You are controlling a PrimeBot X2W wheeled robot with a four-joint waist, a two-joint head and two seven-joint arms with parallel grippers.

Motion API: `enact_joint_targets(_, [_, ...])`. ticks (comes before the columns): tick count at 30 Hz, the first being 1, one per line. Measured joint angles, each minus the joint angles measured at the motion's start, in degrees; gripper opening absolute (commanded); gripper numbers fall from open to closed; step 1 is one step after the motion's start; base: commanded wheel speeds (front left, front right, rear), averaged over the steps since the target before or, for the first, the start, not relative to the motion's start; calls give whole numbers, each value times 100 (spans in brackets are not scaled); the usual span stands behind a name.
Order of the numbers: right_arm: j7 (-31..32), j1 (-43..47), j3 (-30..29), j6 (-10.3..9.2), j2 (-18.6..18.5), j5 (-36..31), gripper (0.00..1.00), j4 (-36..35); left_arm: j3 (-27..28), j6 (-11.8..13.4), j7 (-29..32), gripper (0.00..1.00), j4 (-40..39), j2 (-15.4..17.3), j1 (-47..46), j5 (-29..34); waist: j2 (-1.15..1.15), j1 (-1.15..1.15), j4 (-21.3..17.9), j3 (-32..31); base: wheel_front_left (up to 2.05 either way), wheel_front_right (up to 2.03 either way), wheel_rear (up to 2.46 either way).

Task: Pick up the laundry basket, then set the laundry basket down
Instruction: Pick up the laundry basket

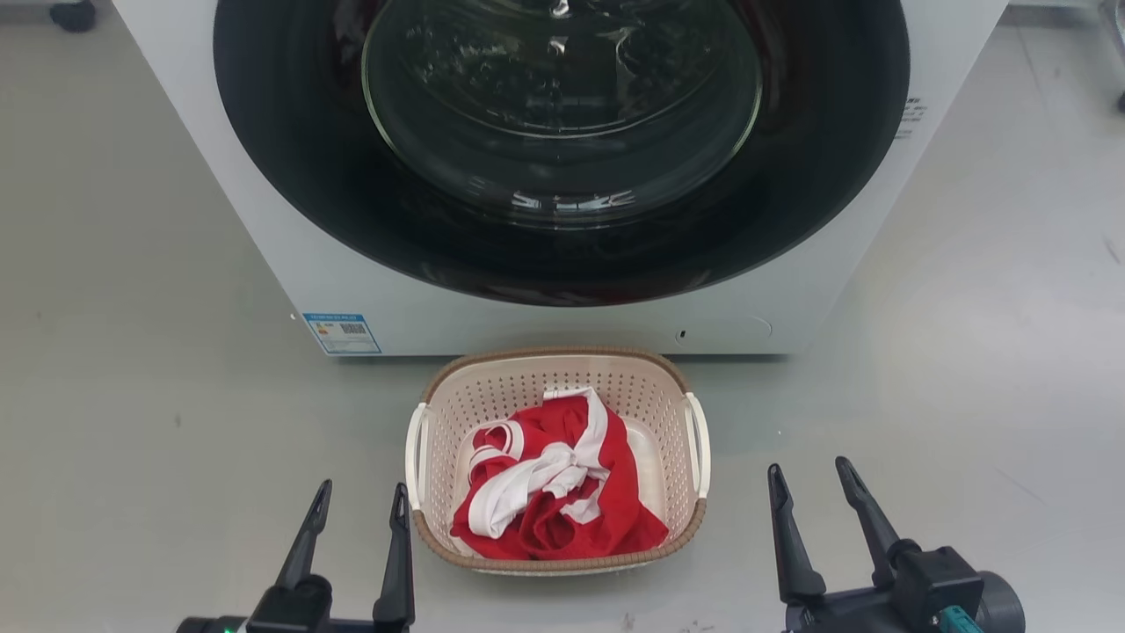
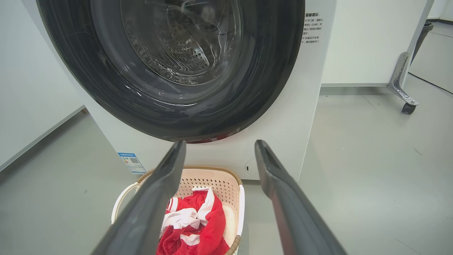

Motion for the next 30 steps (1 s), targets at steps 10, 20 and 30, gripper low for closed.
enact_joint_targets(10, [-2, -767, -141, 65, -56, -60, 100, 229, 65, -16, -1, 100, 405, -45, -887, -42, 0, 0, 18, 819, 0, 0, 0])
enact_joint_targets(20, [-25, -1767, -212, 110, -57, -143, 100, 617, 160, -115, -1, 100, 968, -82, -1786, -110, 1, 1, 36, 1667, 0, 0, 0])
enact_joint_targets(30, [-41, -2653, -312, 162, -144, -187, 100, 1218, 264, -216, 2, 100, 1663, -123, -2691, -326, 1, 1, 97, 2523, 0, 0, 0])
